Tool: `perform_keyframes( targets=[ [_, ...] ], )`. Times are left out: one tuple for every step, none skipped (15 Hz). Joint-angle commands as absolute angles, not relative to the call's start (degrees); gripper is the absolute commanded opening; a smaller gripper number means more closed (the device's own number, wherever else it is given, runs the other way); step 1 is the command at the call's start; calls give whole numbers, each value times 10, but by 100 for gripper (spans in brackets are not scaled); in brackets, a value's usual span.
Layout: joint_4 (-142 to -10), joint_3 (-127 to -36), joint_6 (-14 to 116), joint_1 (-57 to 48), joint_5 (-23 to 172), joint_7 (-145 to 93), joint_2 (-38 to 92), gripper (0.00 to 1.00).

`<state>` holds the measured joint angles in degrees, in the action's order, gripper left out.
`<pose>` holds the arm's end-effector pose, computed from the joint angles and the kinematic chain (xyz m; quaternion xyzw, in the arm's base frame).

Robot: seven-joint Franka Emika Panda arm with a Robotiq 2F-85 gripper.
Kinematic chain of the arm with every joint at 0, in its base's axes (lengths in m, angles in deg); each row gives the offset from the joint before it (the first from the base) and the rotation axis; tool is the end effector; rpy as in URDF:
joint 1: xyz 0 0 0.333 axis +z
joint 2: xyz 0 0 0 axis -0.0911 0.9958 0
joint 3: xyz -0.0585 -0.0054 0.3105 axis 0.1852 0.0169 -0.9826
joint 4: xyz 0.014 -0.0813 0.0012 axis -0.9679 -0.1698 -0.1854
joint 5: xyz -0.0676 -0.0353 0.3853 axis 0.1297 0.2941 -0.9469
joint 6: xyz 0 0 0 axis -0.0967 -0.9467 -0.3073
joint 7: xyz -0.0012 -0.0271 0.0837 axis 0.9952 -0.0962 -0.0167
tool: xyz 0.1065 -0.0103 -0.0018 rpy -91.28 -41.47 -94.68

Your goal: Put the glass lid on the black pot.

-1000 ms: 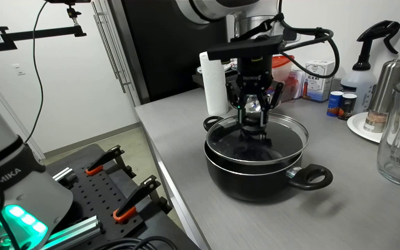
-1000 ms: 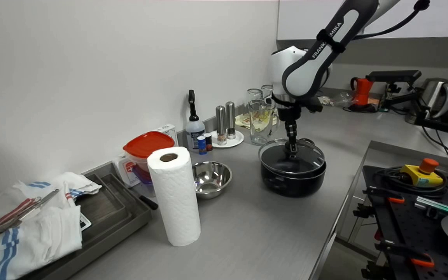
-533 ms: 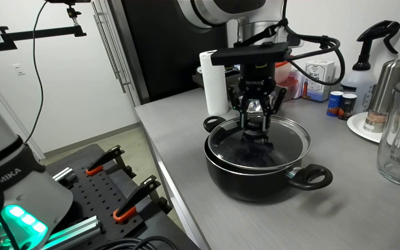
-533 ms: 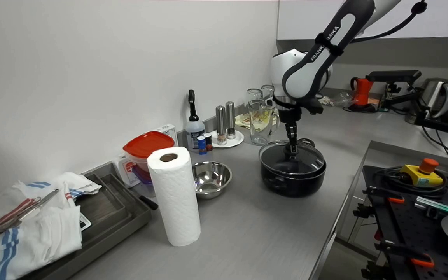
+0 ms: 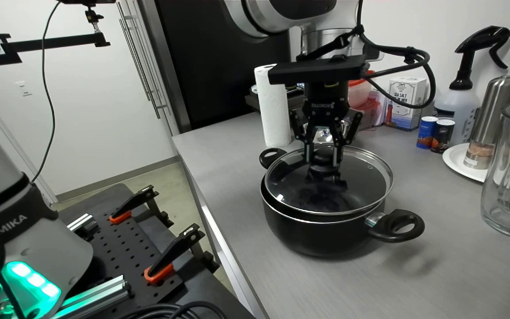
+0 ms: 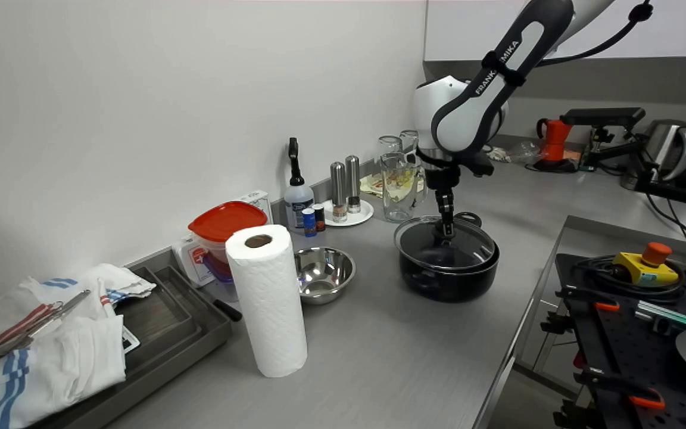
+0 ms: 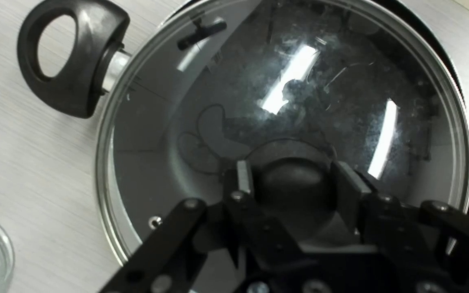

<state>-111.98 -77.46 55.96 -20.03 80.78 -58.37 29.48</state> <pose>0.4886 -0.2067 0.2116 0.9894 0.1080 -0.0908 0.0334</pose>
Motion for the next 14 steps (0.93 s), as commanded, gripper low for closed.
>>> perform_keyframes(
  targets=[
    [-1127,-781,575,-208,802,-605,296,25],
    [-1130,-781,577,-208,802,-607,295,25],
    [-1132,-781,579,-209,801,-610,294,25],
    [-1137,-781,584,-210,801,-612,292,25],
    [-1141,-781,588,-210,802,-613,289,25],
    [-1149,-780,594,-210,805,-615,285,25],
    [-1152,-780,599,-210,805,-615,283,25],
    [-1159,-779,604,-212,804,-619,279,25],
    [-1164,-780,609,-213,802,-622,276,25],
    [-1173,-778,617,-213,806,-622,271,25],
    [-1178,-777,623,-213,807,-623,269,25],
    [-1183,-777,628,-214,808,-623,266,25],
    [-1189,-776,634,-215,808,-625,263,25],
    [-1194,-776,637,-215,808,-626,259,25]
  ],
)
